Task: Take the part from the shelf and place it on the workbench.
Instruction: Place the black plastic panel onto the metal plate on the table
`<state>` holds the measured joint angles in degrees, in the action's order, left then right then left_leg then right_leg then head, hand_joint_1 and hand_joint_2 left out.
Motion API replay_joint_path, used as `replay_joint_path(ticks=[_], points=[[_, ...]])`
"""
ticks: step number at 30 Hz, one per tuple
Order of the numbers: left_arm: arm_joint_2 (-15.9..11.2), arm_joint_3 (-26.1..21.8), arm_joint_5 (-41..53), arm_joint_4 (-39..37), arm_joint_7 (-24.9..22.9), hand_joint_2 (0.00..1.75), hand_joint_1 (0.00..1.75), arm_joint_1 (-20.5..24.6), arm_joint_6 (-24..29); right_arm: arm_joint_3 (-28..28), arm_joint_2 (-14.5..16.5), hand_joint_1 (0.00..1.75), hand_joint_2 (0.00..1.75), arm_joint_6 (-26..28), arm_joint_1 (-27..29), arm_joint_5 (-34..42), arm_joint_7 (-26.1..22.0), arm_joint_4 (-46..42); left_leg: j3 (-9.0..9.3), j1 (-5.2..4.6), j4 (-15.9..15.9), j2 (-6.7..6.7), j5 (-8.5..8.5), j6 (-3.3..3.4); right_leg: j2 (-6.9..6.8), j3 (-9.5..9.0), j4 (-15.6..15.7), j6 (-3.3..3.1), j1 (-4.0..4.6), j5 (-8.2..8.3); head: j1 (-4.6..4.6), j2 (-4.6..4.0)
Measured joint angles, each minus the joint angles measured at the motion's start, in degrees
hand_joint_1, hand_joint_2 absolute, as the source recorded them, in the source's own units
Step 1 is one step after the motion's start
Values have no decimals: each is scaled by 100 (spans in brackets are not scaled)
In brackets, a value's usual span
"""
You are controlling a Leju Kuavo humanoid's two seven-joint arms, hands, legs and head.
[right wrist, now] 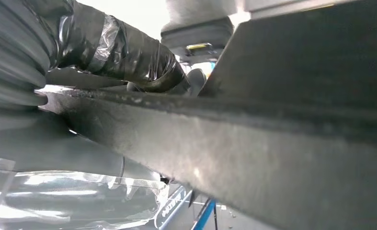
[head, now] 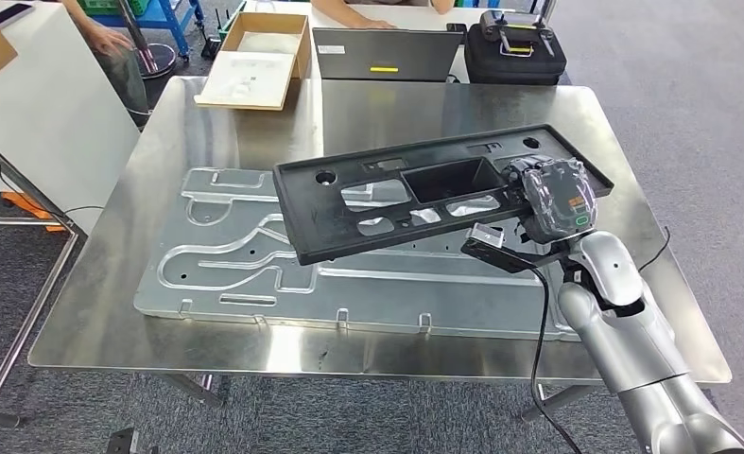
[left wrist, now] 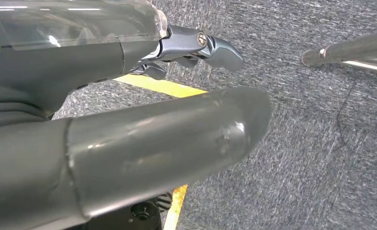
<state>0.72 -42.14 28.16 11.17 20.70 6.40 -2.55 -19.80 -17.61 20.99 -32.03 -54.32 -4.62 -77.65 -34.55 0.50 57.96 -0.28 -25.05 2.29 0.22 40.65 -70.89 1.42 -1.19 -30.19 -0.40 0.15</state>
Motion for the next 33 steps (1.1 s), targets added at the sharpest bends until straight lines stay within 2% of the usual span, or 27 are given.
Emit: replay_joint_path(ticks=[2, 3, 4, 6, 8, 9, 11, 12, 13, 14, 15, 16, 18, 19, 21, 23, 25, 27, 28, 29, 30, 32, 33], points=[[0, 0, 29, 1, 0, 0, 0, 13, -11, -1, -2, 175, 175, -12, -3, -170, 16, 224, -1, -5, 50, -11, -40, -39, -12, -352, 762, -10, -3, 335, -1, 0], [0, 1, 45, 3, 4, 0, 0, 22, -22, -3, 1, 175, 175, -8, 2, -241, 7, 362, -8, -12, 66, -17, -51, -65, -16, -464, 1002, -24, 8, 406, -1, 0], [1, 2, 61, 4, 17, 0, 0, 29, -41, -7, 7, 175, 175, -4, 13, -294, -9, 509, -15, -19, 72, -21, -57, -93, -15, -508, 1106, -41, 24, 407, -1, 0], [4, 6, 88, 7, 102, 0, 0, 40, -104, -22, 38, 175, 175, -4, 45, -339, -60, 784, -16, -27, 60, -25, -56, -150, -5, -505, 1122, -89, 32, 419, -1, 0], [8, 18, 120, 9, 255, 0, 0, 58, -172, -43, 98, 175, 175, -49, 77, -301, -120, 1043, -60, -16, 181, -17, -166, -212, -8, -519, 1161, -161, 8, 445, -2, 0], [8, 27, 137, 10, 332, 44, 0, 70, -203, -57, 132, 131, 131, -105, 90, -259, -151, 1166, -149, -9, 394, -13, -308, -240, -12, -527, 1179, -194, -5, 456, -2, 0], [8, 43, 169, 11, 449, 131, 0, 82, -269, -112, 198, 44, 44, -234, 107, -194, -202, 1422, -459, 3, 1112, -7, -684, -285, -18, -531, 1184, -231, -2, 459, -3, 0], [8, 48, 183, 11, 483, 175, 0, 82, -301, -151, 230, 0, 0, -294, 108, -184, -218, 1550, -613, 6, 1461, -7, -818, -298, -17, -533, 1183, -236, 1, 458, -2, 0], [8, 53, 198, 11, 503, 175, 0, 81, -325, -194, 259, 0, 0, -336, 109, -183, -231, 1674, -702, 8, 1661, -7, -856, -305, -16, -537, 1181, -237, 4, 457, -2, 0], [8, 62, 216, 11, 513, 175, 0, 81, -340, -233, 285, 0, 0, -362, 103, -175, -247, 1789, -683, 8, 1633, -6, -777, -303, -15, -545, 1179, -237, 5, 455, -2, 0], [7, 74, 237, 14, 516, 175, 0, 83, -346, -261, 310, 0, 0, -391, 87, -158, -270, 1884, -544, 9, 1364, -5, -601, -295, -13, -557, 1177, -235, 4, 452, -2, 0], [4, 87, 260, 17, 515, 175, 0, 86, -346, -285, 332, 0, 0, -414, 66, -130, -301, 1969, -334, 10, 954, -5, -397, -281, -10, -569, 1174, -229, 5, 447, -2, 0], [1, 108, 296, 24, 512, 175, 0, 101, -337, -310, 363, 0, 0, -461, 15, -43, -368, 2109, 30, -2, 245, -8, -163, -241, 1, -578, 1162, -193, 29, 436, -2, 0], [1, 115, 309, 25, 511, 175, 0, 106, -330, -318, 370, 0, 0, -481, -5, 1, -398, 2167, 107, -8, 90, -10, -141, -219, 6, -579, 1163, -167, 41, 439, -2, 0], [2, 130, 330, 26, 511, 175, 0, 109, -308, -328, 375, 0, 0, -501, -32, 74, -438, 2262, 122, -12, 39, -11, -132, -160, 16, -587, 1188, -102, 52, 464, -2, 0], [1, 137, 350, 27, 511, 175, 0, 112, -284, -336, 380, 0, 0, -504, -44, 124, -451, 2331, 137, 8, -9, 4, -84, -79, 16, -564, 1113, -43, 45, 389, -1, 0], [1, 139, 360, 28, 511, 175, 0, 120, -268, -342, 395, 0, 0, -503, -41, 148, -454, 2387, 137, 21, -46, 25, -44, -15, 9, -369, 651, -2, 34, 78, -1, 0], [0, 139, 361, 28, 510, 175, 0, 120, -265, -348, 409, 0, 0, -495, -33, 153, -456, 2442, 115, 11, -45, 36, -33, 6, 7, -40, -100, 25, 30, -285, -1, 0], [0, 139, 361, 28, 510, 175, 0, 117, -265, -349, 410, 0, 0, -486, -30, 153, -457, 2463, 110, 6, -42, 38, -31, 9, 7, 60, -345, 32, 29, -355, -1, 0], [0, 139, 361, 29, 510, 131, 0, 115, -265, -350, 410, 0, 0, -475, -31, 152, -458, 2479, 110, 3, -38, 37, -30, 10, 7, 59, -382, 29, 30, -313, -1, 0], [0, 138, 361, 30, 511, 87, 0, 115, -261, -351, 410, 0, 0, -466, -38, 153, -457, 2488, 116, 2, -34, 34, -31, 9, 6, -61, -180, 17, 31, -169, -2, 0], [3, 139, 362, 31, 524, 0, 0, 120, -243, -352, 410, 0, 0, -444, -68, 175, -454, 2491, 133, -5, -24, 28, -35, -7, 6, -501, 627, -44, 51, 186, -2, 0], [6, 138, 362, 31, 533, 0, 0, 126, -232, -352, 413, 0, 0, -429, -82, 216, -463, 2478, 135, -12, -16, 26, -38, -27, 3, -673, 963, -78, 68, 293, -2, 0]])
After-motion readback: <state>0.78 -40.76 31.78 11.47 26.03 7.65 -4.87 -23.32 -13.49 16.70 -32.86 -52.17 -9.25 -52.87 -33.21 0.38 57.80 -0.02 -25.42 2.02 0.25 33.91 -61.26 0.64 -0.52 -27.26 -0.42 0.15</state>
